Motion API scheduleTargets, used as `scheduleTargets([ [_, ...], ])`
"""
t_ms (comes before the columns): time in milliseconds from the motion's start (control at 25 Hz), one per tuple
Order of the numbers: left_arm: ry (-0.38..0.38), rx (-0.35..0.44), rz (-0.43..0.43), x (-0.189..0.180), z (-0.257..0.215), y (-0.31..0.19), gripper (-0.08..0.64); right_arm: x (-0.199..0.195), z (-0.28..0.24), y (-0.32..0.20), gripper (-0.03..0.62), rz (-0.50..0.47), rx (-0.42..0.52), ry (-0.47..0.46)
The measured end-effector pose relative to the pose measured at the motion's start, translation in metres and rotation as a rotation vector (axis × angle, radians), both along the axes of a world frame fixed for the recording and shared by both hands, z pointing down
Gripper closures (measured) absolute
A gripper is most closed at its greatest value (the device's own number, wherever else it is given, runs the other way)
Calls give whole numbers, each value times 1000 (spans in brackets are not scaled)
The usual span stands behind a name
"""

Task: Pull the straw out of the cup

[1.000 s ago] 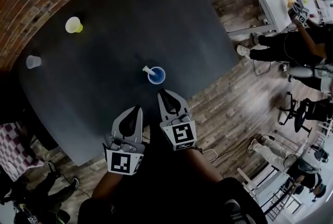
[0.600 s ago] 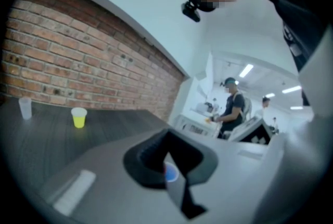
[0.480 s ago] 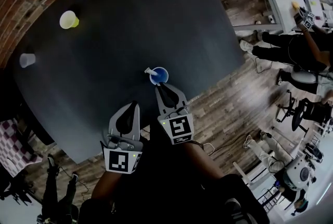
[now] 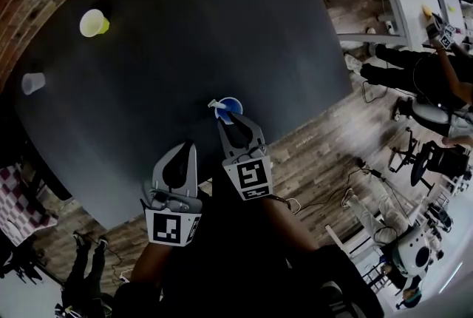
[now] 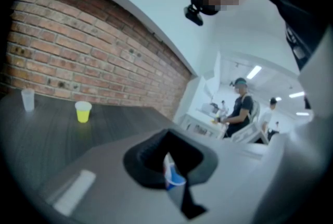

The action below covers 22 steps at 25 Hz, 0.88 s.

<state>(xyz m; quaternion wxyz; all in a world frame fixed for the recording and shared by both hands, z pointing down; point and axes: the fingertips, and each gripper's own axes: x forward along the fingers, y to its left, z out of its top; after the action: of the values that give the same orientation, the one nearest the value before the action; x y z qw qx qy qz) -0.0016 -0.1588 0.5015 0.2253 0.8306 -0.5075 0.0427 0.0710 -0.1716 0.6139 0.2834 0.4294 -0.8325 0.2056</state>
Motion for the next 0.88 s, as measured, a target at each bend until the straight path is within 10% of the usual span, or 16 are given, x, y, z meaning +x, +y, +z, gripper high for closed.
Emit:
scheduleTargets([
  [880,11,-38,-64,-18,14,-8,558,-12,29,-12,528,-88,-47,108],
])
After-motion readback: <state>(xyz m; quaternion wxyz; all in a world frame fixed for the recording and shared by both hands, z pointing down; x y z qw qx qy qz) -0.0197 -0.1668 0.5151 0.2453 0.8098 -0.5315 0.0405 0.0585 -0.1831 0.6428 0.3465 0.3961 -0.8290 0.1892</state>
